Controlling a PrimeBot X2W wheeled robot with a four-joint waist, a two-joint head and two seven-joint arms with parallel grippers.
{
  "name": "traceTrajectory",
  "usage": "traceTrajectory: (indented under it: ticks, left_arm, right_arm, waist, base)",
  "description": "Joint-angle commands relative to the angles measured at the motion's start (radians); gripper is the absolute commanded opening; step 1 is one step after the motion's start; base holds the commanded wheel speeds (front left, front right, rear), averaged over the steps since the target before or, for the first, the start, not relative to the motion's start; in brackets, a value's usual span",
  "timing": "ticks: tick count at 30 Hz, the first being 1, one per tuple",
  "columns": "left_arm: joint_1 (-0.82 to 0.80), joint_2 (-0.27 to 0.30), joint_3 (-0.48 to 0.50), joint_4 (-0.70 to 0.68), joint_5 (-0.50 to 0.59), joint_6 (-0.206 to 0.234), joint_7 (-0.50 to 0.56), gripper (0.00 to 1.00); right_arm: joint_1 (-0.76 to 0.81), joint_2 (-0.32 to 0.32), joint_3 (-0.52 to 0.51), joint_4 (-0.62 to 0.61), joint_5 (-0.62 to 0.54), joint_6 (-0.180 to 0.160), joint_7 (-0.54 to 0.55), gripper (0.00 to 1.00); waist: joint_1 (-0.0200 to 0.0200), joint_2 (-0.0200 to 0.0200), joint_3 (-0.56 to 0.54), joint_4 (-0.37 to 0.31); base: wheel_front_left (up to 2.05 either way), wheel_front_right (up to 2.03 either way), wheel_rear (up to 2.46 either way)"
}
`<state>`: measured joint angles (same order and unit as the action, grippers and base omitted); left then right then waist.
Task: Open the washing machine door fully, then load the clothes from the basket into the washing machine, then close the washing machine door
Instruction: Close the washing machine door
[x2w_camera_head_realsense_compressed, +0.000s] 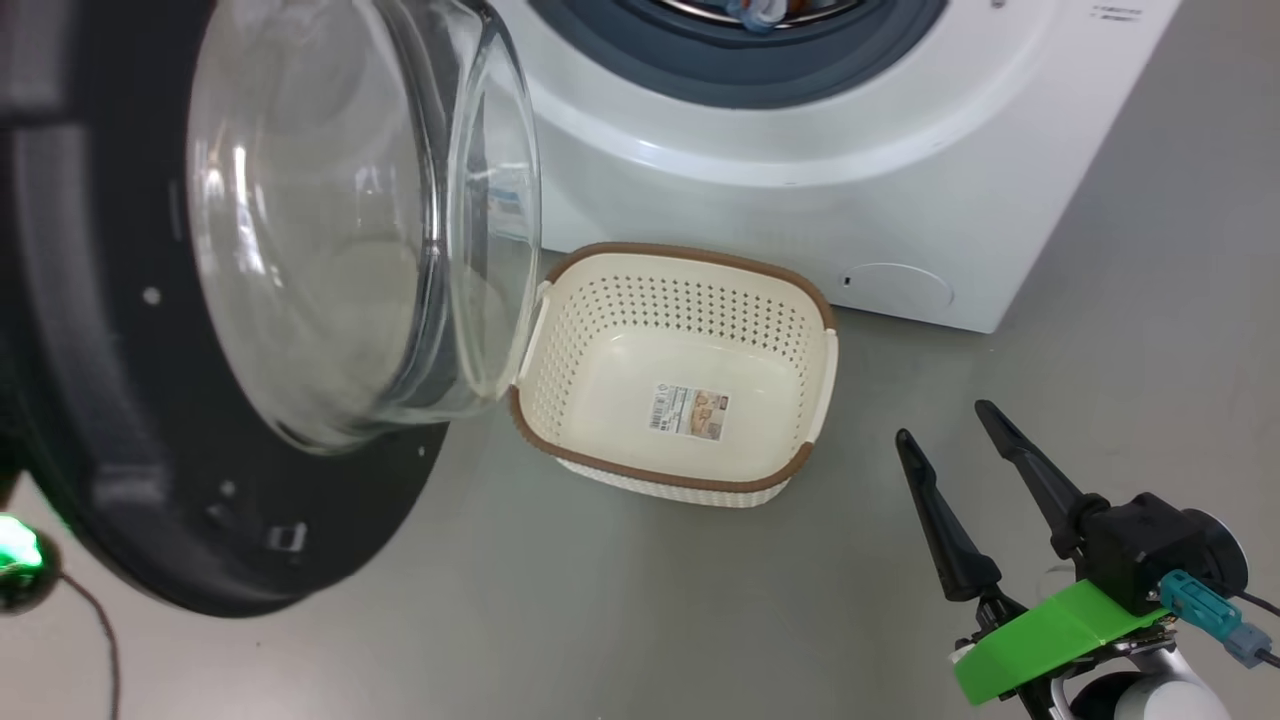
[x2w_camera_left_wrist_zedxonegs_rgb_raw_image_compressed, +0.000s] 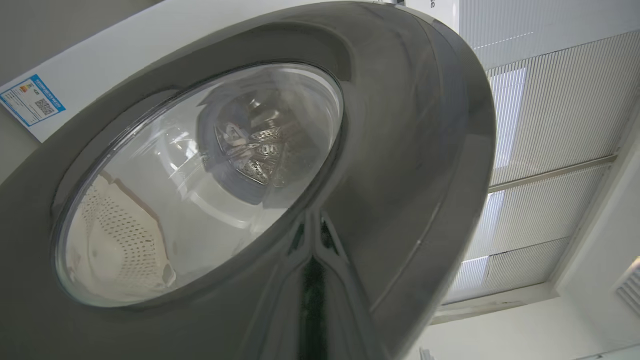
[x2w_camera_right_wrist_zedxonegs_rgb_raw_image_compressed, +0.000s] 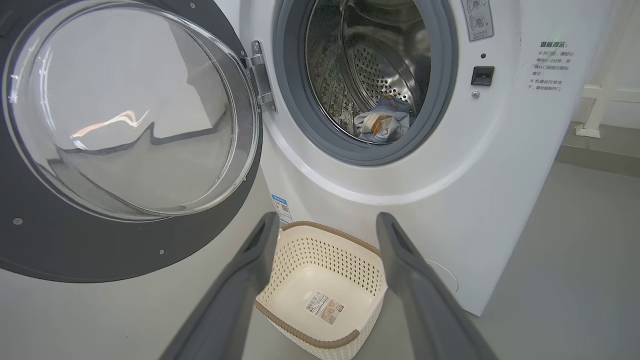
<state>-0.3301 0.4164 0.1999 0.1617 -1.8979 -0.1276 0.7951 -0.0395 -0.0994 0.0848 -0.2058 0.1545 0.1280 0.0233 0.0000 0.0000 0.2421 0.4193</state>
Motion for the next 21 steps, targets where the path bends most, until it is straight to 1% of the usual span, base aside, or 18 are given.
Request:
traceTrajectory:
  ticks: [1,5,10,14,15,21]
  left_arm:
    - [-0.003,0.035,0.024,-0.051,-0.009,-0.003,0.019,0.0]
    - [0.015,0.015,0.0,-0.114,-0.011,0.0,0.038,0.0]
    - [0.009,-0.002,-0.022,-0.154,-0.021,0.011,0.054,0.0]
    - [-0.004,-0.016,-0.039,-0.167,-0.025,0.02,0.059,0.0]
    - [-0.011,-0.022,-0.045,-0.168,-0.025,0.023,0.06,0.0]
    - [-0.041,-0.038,-0.055,-0.157,-0.019,0.034,0.048,0.0]
  right_arm:
    - [0.002,0.006,0.023,-0.025,0.006,0.003,-0.011,1.0]
    - [0.001,0.015,0.024,-0.02,0.007,0.003,-0.022,1.0]
    - [-0.002,0.024,0.026,-0.009,0.012,0.003,-0.04,1.0]
    - [-0.006,0.03,0.031,0.003,0.015,0.003,-0.054,1.0]
    - [-0.009,0.032,0.031,0.009,0.017,0.003,-0.062,1.0]
    - [-0.013,0.04,0.034,0.027,0.024,0.003,-0.082,1.0]
  waist:
    - [0.0,0.0,-0.008,-0.016]
    - [0.0,0.0,-0.014,-0.047]
    - [0.0,0.0,-0.02,-0.095]
    - [0.0,0.0,-0.025,-0.137]
    - [0.0,0.0,-0.028,-0.161]
    - [0.0,0.0,-0.027,-0.235]
  base:
    - [0.0,0.0,0.0]
    - [0.0,0.0,0.0]
    - [0.0,0.0,0.0]
    - [0.0,0.0,0.0]
    - [0.0,0.0,0.0]
    - [0.0,0.0,0.0]
